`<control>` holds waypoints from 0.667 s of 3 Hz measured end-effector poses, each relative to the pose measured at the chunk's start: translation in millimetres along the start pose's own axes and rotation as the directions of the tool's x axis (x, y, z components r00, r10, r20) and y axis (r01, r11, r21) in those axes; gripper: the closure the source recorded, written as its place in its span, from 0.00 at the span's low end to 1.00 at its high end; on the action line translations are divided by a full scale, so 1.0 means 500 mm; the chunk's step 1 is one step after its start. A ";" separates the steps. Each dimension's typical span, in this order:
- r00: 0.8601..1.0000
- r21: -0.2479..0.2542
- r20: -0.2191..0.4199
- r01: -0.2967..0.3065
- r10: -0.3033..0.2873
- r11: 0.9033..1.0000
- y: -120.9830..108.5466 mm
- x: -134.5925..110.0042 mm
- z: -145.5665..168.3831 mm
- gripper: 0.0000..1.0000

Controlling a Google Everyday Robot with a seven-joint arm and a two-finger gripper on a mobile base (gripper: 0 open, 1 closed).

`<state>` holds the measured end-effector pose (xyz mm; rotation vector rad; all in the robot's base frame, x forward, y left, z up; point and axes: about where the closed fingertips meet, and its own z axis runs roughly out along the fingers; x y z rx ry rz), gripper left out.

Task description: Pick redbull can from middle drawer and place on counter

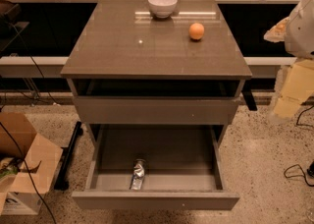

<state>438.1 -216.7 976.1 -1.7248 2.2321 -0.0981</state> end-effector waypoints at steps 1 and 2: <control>1.000 0.000 0.000 0.000 0.000 1.000 0.000 0.000 0.000 0.00; 0.999 -0.016 0.046 -0.023 0.024 1.000 0.001 -0.015 0.035 0.00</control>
Offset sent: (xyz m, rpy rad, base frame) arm 0.0175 0.0242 -0.0437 0.1394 0.0339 -0.0188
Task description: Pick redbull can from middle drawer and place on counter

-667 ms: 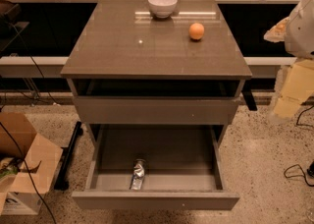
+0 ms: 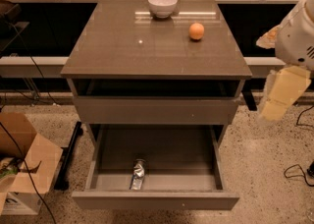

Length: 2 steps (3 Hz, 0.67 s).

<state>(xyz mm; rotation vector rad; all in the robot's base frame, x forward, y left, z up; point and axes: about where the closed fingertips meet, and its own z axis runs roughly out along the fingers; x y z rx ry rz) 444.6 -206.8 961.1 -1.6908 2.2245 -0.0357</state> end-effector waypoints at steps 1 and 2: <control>0.995 -0.041 0.054 -0.077 0.079 0.996 -0.007 -0.028 0.110 0.00; 0.983 -0.082 0.061 -0.165 0.171 0.983 -0.013 -0.040 0.203 0.00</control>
Offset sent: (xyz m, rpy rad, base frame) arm 0.0588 0.0494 -0.1332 0.1781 0.1392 -0.1964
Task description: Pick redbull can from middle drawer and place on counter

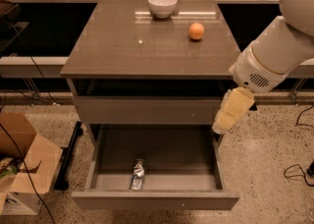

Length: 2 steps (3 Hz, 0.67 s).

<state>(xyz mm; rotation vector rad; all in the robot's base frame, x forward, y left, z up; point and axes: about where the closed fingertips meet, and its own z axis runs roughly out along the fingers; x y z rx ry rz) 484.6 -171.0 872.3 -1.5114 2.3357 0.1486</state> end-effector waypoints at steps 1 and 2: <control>1.000 0.000 0.000 0.000 0.000 1.000 0.000 0.000 0.000 0.00; 0.998 -0.042 -0.023 -0.056 0.055 0.998 0.011 -0.007 0.066 0.00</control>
Offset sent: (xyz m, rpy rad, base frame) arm 0.0132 0.0438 -0.0907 0.0304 0.1880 -0.1252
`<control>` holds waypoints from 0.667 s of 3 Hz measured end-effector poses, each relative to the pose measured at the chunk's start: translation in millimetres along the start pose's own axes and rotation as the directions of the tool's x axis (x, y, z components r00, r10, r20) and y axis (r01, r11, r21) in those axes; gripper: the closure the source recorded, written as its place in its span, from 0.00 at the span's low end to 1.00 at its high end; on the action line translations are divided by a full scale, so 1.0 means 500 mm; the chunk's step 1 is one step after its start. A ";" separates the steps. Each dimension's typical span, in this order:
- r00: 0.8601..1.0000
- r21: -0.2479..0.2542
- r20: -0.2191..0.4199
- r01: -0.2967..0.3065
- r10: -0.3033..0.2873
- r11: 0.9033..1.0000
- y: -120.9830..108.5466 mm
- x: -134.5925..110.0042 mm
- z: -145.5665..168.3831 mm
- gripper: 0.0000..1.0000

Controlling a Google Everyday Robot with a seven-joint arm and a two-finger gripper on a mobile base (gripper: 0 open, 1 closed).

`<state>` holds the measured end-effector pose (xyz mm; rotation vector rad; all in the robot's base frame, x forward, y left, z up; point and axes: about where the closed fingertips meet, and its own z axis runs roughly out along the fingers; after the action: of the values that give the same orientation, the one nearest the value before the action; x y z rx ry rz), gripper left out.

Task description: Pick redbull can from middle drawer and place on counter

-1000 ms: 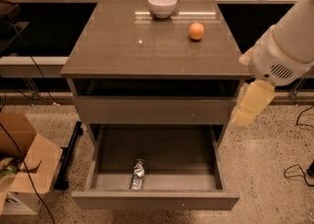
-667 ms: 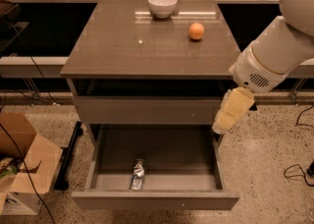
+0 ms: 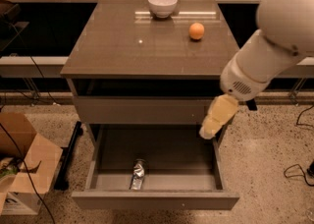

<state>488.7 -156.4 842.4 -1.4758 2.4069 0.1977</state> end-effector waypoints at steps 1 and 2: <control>0.997 -0.060 -0.027 -0.080 0.079 0.995 0.014 -0.023 0.110 0.00; 0.984 -0.093 -0.053 -0.177 0.173 0.980 0.022 -0.040 0.210 0.00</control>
Offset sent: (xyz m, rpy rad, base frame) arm 0.0339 0.0806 -0.1526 0.0631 0.2422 -0.2755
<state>507.4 -105.3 749.4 -1.3197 2.5982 0.3286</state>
